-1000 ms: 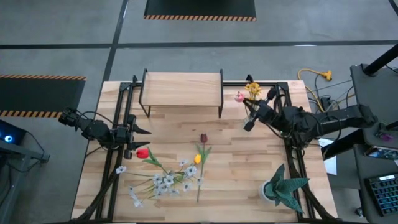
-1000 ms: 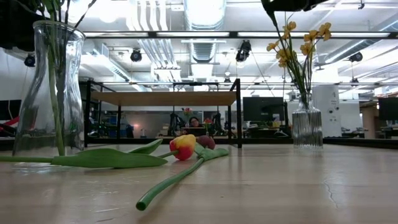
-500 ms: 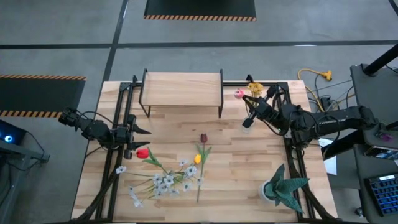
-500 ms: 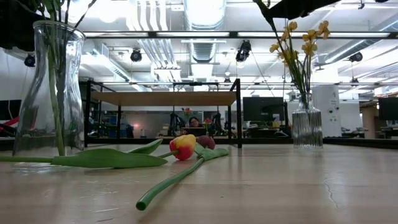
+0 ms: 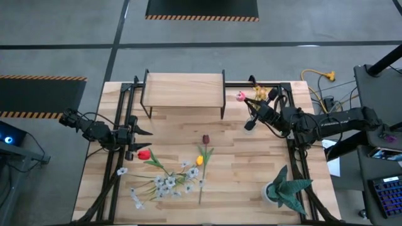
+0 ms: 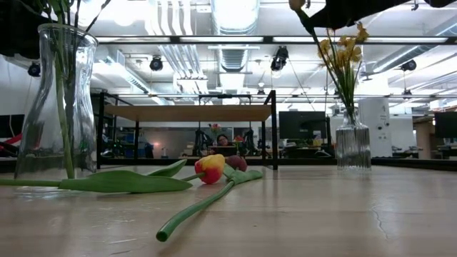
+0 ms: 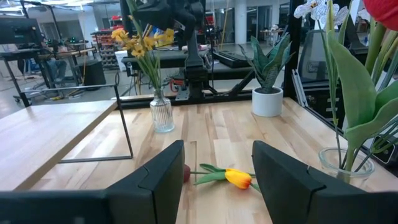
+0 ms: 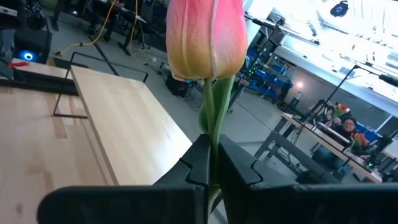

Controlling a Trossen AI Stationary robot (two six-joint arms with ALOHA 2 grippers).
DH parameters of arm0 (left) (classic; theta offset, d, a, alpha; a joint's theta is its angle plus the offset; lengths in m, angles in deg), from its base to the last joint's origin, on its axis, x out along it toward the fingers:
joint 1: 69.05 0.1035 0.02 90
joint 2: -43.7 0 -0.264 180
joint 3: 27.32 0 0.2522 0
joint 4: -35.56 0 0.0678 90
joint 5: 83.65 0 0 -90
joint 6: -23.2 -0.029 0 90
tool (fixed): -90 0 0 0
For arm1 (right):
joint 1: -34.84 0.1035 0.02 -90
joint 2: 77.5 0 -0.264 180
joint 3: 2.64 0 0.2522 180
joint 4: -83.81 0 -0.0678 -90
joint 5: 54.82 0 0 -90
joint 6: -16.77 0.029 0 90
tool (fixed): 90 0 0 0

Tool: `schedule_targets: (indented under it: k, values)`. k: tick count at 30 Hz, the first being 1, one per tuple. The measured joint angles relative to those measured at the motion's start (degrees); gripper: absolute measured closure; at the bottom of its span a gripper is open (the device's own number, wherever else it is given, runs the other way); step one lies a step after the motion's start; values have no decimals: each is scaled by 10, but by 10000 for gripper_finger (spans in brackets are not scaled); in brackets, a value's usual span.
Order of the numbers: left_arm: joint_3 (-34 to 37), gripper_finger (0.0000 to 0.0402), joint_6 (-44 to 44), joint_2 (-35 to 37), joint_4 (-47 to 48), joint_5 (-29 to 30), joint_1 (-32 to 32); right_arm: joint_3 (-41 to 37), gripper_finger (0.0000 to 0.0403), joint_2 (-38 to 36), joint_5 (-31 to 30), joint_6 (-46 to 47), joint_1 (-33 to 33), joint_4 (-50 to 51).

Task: Pick and place flowers into a vace then onto a shelf
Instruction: Put the pink flower into the left transparent vase

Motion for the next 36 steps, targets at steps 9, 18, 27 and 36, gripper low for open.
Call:
schedule_targets:
  k: [9, 18, 27, 36]
  values:
    - [0, 228, 0, 0, 0, 0, 0, -32, 390, 0, -1, 31, -2, 1]
    - [0, 228, 0, 0, 0, 0, 0, -33, 390, 0, -9, 41, -2, -5]
    - [0, 228, 0, 0, 0, 0, 0, -32, 390, -4, -58, 28, -2, -43]
    - [0, 228, 0, 0, 0, 0, 0, -31, 390, -28, -135, 47, -2, -45]
